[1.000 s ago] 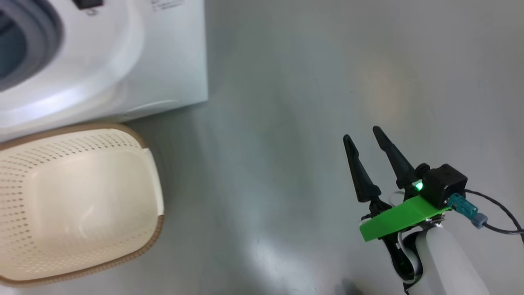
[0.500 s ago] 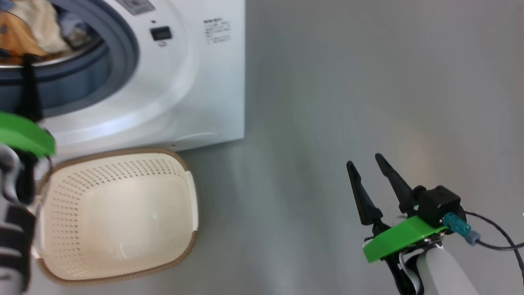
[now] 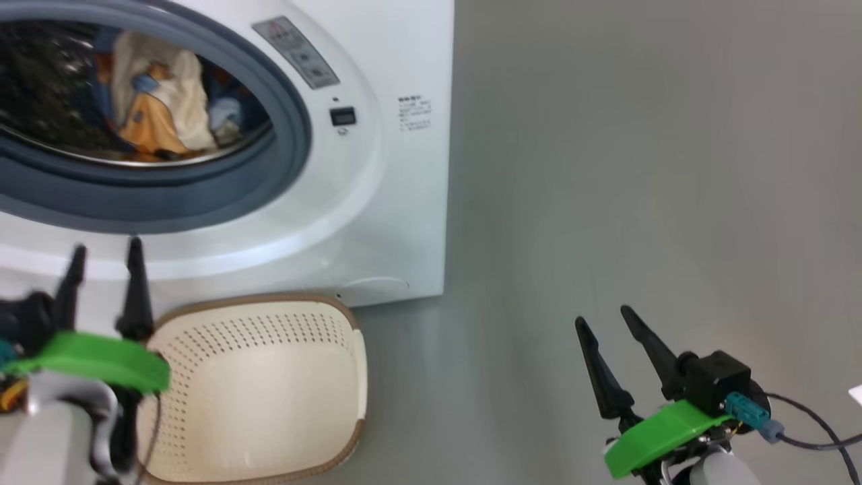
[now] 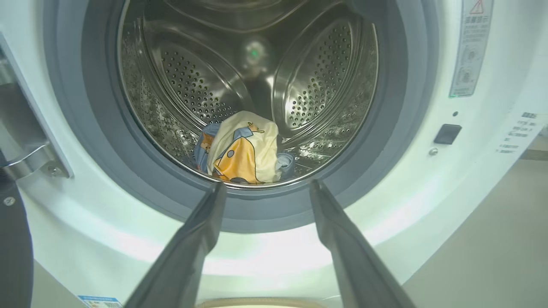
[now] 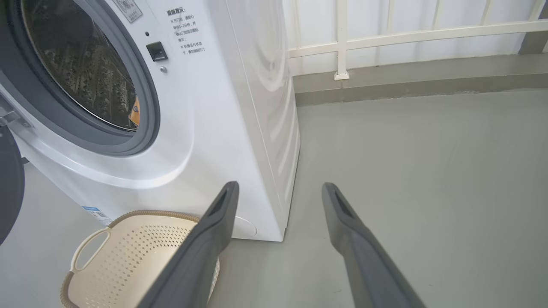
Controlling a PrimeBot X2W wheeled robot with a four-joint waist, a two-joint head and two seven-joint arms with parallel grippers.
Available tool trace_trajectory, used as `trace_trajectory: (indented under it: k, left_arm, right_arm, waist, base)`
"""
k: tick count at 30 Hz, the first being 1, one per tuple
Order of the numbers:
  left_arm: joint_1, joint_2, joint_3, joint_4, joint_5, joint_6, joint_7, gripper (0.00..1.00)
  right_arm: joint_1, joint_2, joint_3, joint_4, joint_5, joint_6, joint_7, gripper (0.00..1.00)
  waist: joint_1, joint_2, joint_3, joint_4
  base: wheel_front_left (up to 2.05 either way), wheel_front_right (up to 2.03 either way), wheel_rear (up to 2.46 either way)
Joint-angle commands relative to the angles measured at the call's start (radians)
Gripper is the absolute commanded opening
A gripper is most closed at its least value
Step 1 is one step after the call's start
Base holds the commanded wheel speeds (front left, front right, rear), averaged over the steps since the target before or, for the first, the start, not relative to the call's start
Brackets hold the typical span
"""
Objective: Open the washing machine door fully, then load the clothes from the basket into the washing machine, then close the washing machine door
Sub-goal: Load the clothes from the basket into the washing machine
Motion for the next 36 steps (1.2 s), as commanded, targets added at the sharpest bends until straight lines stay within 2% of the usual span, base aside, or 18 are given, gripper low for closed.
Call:
trace_trajectory:
  k: [1, 21, 36]
  left_arm:
    - [0.040, 0.023, 0.037, -0.054, 0.016, 0.010, -0.006, 1.00]
    - [0.381, -0.083, 0.068, -0.293, 0.095, 0.093, -0.006, 1.00]
    - [0.465, -0.141, 0.069, -0.341, 0.146, 0.097, -0.006, 1.00]
  right_arm:
    - [0.016, -0.001, 0.024, -0.019, 0.006, 0.002, -0.012, 1.00]
    - [0.079, 0.007, 0.002, -0.047, 0.031, 0.002, -0.012, 1.00]
    - [0.085, 0.011, -0.004, -0.065, 0.039, 0.002, -0.012, 1.00]
  waist:
    - [0.0000, -0.0001, -0.067, 0.039]
    - [0.0000, -0.0001, -0.230, 0.049]
    - [0.0000, -0.0001, -0.259, 0.052]
  base:
    - [0.00, 0.00, 0.00]
    - [0.00, 0.00, 0.00]
    - [0.00, 0.00, 0.00]
